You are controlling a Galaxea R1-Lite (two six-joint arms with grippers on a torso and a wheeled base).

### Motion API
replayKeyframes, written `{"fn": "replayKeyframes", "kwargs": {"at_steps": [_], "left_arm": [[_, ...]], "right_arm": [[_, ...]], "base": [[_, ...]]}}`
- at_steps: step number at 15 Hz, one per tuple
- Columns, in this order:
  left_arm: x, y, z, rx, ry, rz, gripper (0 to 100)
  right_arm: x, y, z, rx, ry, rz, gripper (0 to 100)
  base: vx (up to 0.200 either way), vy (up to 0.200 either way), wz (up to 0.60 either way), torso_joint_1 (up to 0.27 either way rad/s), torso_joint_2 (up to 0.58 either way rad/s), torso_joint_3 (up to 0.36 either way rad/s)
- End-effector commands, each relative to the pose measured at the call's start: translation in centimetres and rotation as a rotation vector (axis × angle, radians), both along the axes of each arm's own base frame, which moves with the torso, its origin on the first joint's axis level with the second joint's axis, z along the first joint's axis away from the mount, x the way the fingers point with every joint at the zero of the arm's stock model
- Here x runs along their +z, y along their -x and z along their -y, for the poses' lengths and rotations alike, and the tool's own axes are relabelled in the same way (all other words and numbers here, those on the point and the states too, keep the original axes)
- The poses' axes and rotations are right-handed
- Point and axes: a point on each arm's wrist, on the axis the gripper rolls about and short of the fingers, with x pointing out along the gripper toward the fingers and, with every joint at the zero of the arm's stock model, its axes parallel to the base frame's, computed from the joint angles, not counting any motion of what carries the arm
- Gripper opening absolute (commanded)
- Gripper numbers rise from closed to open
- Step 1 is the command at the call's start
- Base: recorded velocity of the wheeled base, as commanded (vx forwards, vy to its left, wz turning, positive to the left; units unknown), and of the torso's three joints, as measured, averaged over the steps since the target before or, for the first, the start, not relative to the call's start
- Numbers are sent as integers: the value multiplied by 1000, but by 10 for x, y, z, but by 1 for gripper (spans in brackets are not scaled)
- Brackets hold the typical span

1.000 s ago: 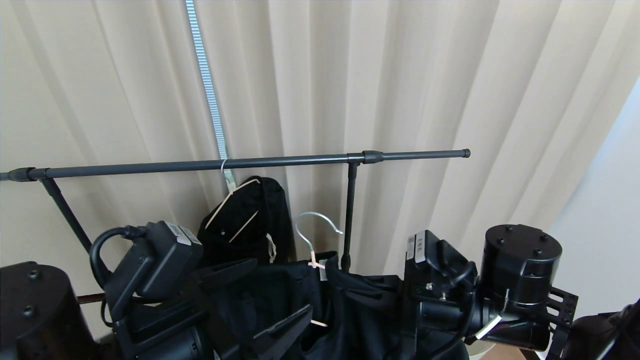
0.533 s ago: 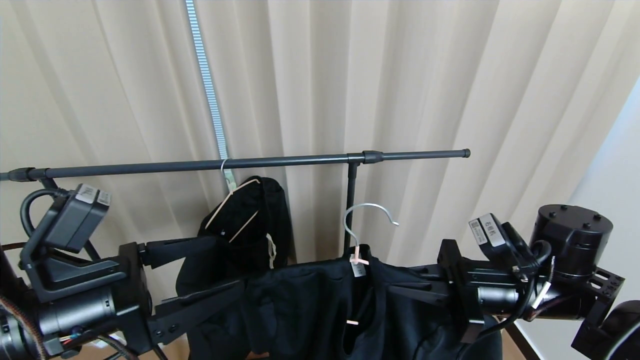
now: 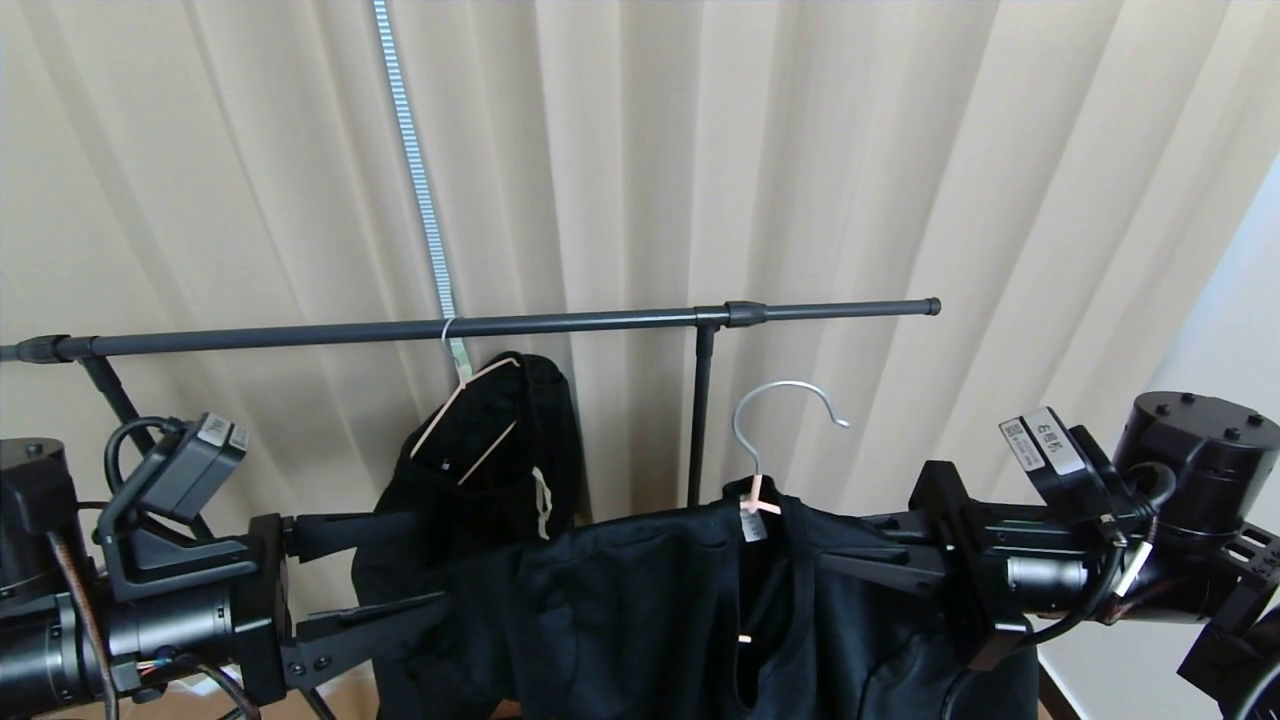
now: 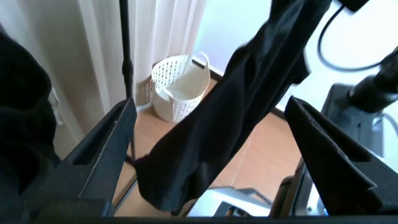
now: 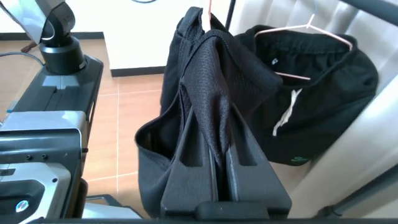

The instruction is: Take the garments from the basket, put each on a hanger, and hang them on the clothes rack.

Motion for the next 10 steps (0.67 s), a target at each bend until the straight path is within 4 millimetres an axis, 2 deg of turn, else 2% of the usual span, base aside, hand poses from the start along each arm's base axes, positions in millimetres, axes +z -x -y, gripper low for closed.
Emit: {"fn": "replayKeyframes", "kwargs": {"at_steps": [1,3,7,8,10], "left_arm": [[-24,-7,1,-16,-45,-67,100],[-31,-11,1,-28,-71,-64,100],[-32,-12,1,-26,-73,-67,100],[-32,-13,1,-25,-75,-72,0],[-32,-14,1,-25,-74,-70,0]], "right_arm": [[4,1,2,-4,-6,14,0],[8,3,3,-4,-12,29,0],[10,3,7,-20,-15,38,0],[11,3,7,-20,-16,41,0],[11,1,8,-26,-16,42,0]], "base": [[0,0,0,0,0,0],[0,0,0,0,0,0],[0,0,0,0,0,0],[0,0,0,0,0,0],[0,0,0,0,0,0]]}}
